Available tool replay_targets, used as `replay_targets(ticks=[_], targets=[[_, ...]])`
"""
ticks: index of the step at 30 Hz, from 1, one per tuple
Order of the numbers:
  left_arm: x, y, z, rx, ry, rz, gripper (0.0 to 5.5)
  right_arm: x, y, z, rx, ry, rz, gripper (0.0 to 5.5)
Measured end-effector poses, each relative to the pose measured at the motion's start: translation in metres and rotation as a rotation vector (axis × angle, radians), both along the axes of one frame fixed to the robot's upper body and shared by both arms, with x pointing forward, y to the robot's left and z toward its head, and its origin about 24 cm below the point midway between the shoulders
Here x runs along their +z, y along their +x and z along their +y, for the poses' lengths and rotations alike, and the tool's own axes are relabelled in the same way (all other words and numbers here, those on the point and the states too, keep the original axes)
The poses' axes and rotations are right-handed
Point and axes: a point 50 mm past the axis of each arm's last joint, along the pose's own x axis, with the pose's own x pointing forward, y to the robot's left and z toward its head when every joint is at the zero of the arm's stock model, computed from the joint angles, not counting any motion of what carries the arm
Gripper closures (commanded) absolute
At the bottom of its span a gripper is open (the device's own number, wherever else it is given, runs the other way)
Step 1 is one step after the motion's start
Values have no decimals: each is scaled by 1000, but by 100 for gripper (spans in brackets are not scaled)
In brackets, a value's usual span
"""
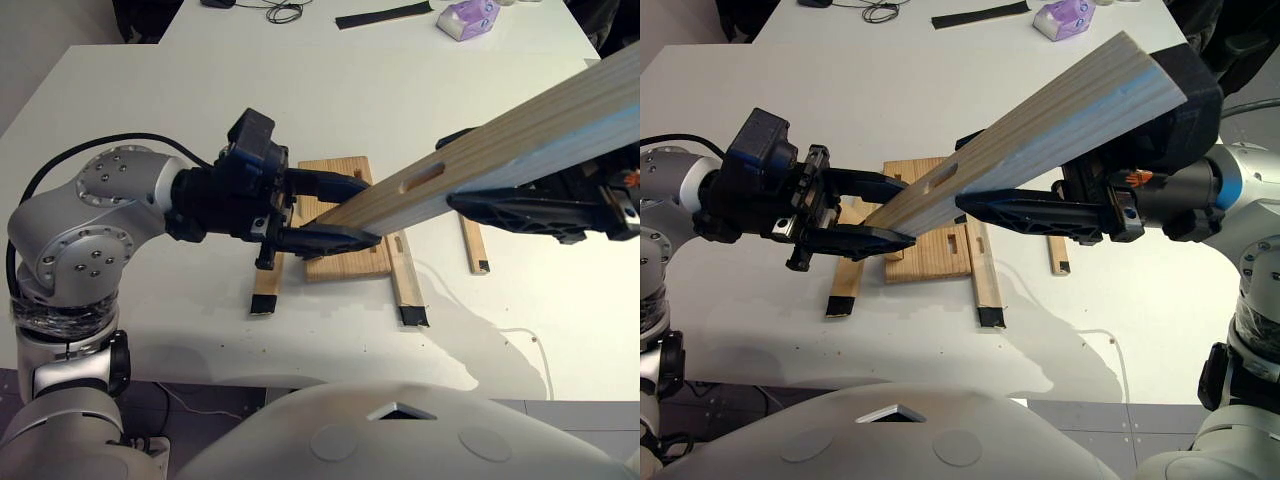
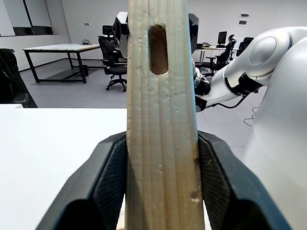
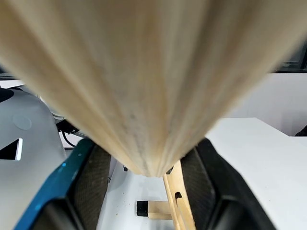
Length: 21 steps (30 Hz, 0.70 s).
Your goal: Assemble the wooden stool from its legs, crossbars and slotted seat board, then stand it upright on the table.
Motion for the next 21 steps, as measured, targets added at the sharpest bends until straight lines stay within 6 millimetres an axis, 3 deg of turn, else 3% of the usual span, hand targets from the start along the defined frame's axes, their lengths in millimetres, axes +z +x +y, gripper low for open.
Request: replay_targets(ticks=[1,7,14,21], targets=[[0,0,0,-1,1,0,309,0,0,0,-1,-1,-2,338],[0,8,8,66,9,17,220,-9,-3,1,12,-65,49,347],[5,10,8,77,-15,27,214,-3,-6,-2,20,-67,36,347],[37,13,11,78,-143,19,214,-11,-10,-24,-38,-190,61,347]])
